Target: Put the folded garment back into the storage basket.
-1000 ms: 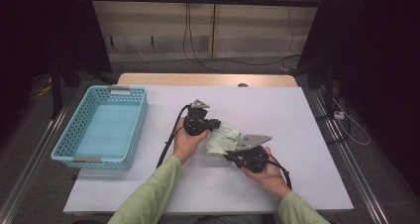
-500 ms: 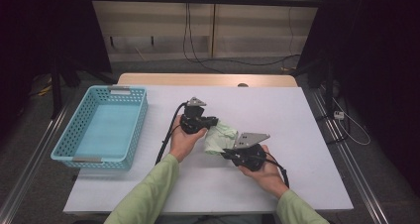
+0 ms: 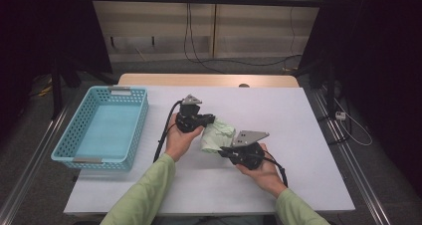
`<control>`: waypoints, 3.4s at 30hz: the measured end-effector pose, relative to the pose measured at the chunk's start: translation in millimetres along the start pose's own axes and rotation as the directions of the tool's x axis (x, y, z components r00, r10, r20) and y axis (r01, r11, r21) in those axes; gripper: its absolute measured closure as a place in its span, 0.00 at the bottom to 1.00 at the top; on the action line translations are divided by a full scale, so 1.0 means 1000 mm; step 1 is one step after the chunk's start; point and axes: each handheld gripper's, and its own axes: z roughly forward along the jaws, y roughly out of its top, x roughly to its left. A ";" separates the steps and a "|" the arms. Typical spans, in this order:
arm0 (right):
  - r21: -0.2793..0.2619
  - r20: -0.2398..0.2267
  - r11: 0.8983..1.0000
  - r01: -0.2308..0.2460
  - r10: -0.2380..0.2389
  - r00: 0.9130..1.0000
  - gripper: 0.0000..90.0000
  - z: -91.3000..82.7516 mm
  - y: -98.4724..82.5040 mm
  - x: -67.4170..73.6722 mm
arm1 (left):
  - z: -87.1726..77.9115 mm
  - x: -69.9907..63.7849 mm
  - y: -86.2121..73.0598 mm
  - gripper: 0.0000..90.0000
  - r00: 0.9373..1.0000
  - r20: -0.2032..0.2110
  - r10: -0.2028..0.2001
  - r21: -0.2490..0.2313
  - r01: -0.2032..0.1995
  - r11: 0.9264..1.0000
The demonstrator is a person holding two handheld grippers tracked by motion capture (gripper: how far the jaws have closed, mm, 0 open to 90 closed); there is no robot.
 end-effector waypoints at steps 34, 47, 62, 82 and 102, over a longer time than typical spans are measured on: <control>-0.087 -0.042 0.996 0.030 -0.034 0.999 0.96 0.009 0.041 0.007 | -0.044 0.015 0.012 0.93 0.998 -0.060 0.008 -0.049 -0.011 0.999; -0.122 -0.058 0.992 0.037 -0.045 0.997 0.96 0.013 0.057 0.011 | -0.061 0.023 0.014 0.93 0.997 -0.077 -0.007 -0.078 0.001 0.997; -0.117 -0.087 0.991 0.063 -0.074 0.993 0.96 0.027 0.072 0.014 | -0.081 0.034 0.017 0.94 0.994 -0.107 -0.017 -0.088 0.008 0.996; -0.157 -0.116 0.985 0.076 -0.094 0.989 0.96 0.046 0.096 0.021 | -0.107 0.049 0.021 0.94 0.989 -0.147 -0.025 -0.121 0.007 0.993; -0.191 -0.145 0.979 0.076 -0.104 0.984 0.96 0.061 0.118 0.030 | -0.130 0.060 0.025 0.94 0.985 -0.170 -0.030 -0.147 0.005 0.989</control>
